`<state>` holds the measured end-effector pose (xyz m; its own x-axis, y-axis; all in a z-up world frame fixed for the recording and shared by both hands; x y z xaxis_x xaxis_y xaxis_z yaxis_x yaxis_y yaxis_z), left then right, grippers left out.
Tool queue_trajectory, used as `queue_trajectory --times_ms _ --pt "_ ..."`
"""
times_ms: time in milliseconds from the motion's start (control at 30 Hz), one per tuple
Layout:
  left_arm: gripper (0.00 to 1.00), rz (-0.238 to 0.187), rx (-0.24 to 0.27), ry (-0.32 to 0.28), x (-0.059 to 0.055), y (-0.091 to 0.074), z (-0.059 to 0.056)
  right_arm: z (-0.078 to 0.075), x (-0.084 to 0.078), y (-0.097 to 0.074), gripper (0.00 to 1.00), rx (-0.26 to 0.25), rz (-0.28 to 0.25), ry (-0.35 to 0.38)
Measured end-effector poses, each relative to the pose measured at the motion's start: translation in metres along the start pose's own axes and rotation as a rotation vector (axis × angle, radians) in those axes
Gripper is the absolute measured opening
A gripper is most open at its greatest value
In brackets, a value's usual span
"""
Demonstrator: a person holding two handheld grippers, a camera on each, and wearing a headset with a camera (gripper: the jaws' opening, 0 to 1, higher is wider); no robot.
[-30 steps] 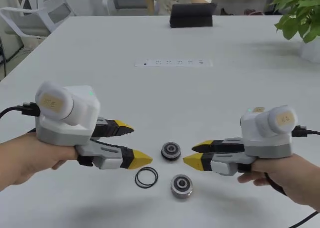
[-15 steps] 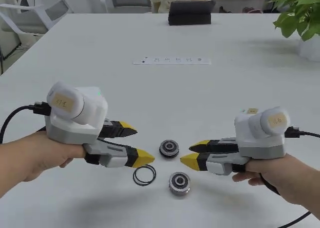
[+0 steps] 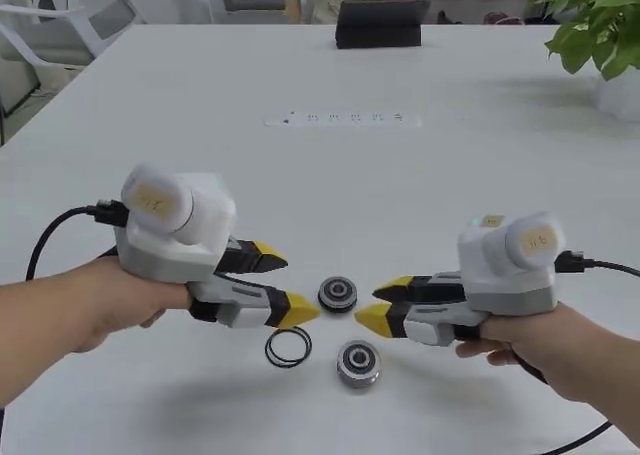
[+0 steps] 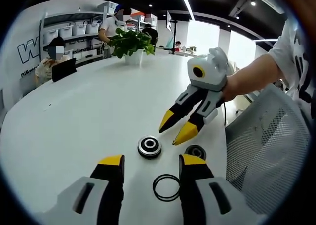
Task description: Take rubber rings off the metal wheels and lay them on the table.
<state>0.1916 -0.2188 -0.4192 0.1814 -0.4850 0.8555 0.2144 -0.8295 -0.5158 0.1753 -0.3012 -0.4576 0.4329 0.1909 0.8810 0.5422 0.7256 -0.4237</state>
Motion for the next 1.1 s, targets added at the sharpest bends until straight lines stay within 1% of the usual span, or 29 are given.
queue_trajectory --times_ms 333,433,567,867,967,1100 --pt "0.34 0.008 -0.014 0.002 0.001 0.015 0.001 -0.001 0.000 0.001 0.25 -0.001 0.005 -0.010" --pt "0.32 0.018 -0.019 0.012 0.000 0.021 0.001 -0.002 0.000 0.002 0.25 -0.001 0.004 -0.010" --pt "0.29 0.023 -0.018 0.017 -0.001 0.026 0.003 -0.001 0.000 0.003 0.25 0.001 0.003 -0.011" --pt "0.23 0.038 -0.021 0.020 -0.005 0.036 0.003 -0.002 -0.001 0.003 0.25 0.003 0.007 -0.011" --pt "0.18 0.041 -0.012 0.024 -0.005 0.040 0.005 -0.002 -0.001 0.004 0.25 0.003 0.007 -0.009" --pt "0.18 0.038 -0.014 0.021 -0.005 0.043 0.003 -0.001 -0.001 0.005 0.24 0.009 0.010 -0.013"
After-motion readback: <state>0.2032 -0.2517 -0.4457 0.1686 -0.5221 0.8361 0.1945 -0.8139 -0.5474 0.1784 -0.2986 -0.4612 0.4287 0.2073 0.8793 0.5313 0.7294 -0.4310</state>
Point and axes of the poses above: the centre of the closed fingertips' face, and the gripper's own axes: y roughly forward along the fingers, z roughly to its left, x roughly out of its top, the point moved 2 cm from there along -y, roughly backward along the fingers, and after that the axes turned 4 degrees about -z, right-handed, at the moved point
